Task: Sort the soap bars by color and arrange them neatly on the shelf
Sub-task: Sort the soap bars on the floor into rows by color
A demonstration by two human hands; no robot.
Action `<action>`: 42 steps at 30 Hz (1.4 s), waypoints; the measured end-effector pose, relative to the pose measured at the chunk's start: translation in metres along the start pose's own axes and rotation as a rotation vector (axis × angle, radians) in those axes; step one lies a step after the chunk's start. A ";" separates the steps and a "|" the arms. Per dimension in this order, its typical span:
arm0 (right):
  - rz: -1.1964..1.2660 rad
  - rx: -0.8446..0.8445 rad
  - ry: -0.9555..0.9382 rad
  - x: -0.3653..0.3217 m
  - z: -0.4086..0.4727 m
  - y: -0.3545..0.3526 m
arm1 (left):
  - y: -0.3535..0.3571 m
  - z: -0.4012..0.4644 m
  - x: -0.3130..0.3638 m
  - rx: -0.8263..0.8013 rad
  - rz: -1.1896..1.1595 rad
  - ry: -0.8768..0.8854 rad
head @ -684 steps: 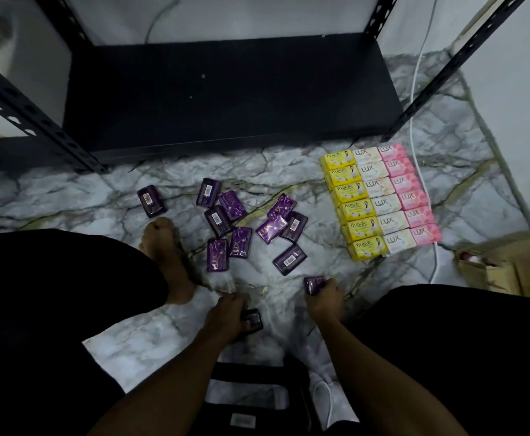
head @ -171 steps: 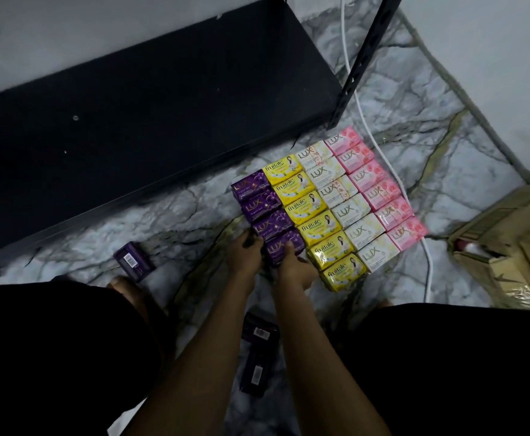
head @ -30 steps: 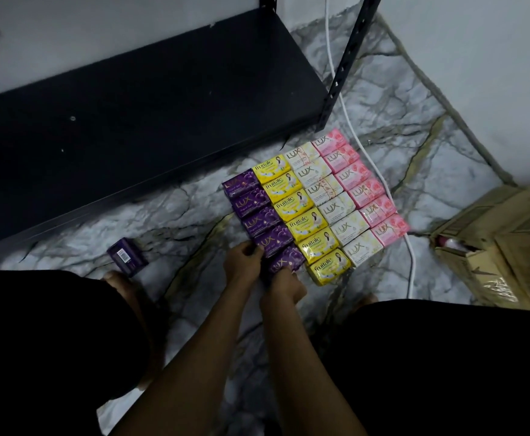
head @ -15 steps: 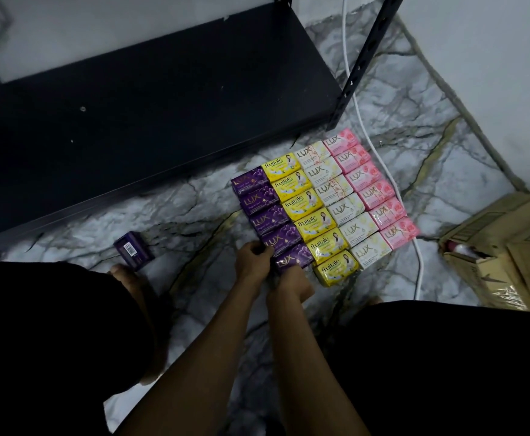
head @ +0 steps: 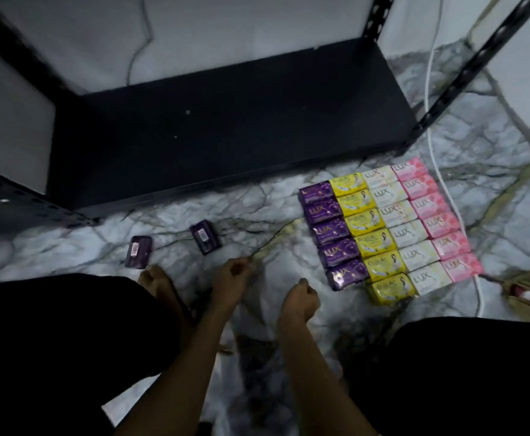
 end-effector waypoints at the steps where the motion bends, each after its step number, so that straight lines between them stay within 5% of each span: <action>1: -0.047 0.022 -0.069 -0.001 -0.008 0.009 | -0.022 0.003 0.002 0.072 0.011 0.017; 9: -0.594 -0.247 -0.615 -0.028 -0.051 0.093 | -0.186 0.050 0.013 0.523 0.256 0.161; 12: -0.846 -0.266 -0.813 -0.039 -0.067 0.137 | -0.233 0.067 0.008 0.615 0.262 -0.053; 20: -1.454 -0.287 -1.196 -0.049 -0.054 0.184 | -0.264 0.105 0.001 0.491 0.625 -0.115; 26: -1.327 -0.233 -1.357 -0.036 -0.031 0.150 | -0.211 0.100 0.022 0.268 0.735 -0.025; 31: -1.337 -0.176 -1.209 -0.012 -0.025 0.081 | -0.123 0.078 0.034 0.029 0.961 0.054; 36: -1.294 -0.145 -1.090 0.021 -0.014 0.019 | -0.053 0.020 0.027 -0.101 0.749 -0.041; 39: -0.988 -0.200 -0.881 0.030 -0.010 -0.014 | -0.028 -0.004 0.025 -0.174 0.518 -0.105; 42: -0.353 -0.322 -0.427 0.022 -0.022 -0.047 | -0.005 -0.028 0.034 -0.206 0.223 -0.258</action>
Point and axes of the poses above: each hand's wrist, its own z-axis towards the middle knuckle, its own y-axis out of the palm, x = y × z, the point moved 1 cm from there along z, towards the middle knuckle, and after that the axes turned 15 degrees about -z, right-handed, at the moved point
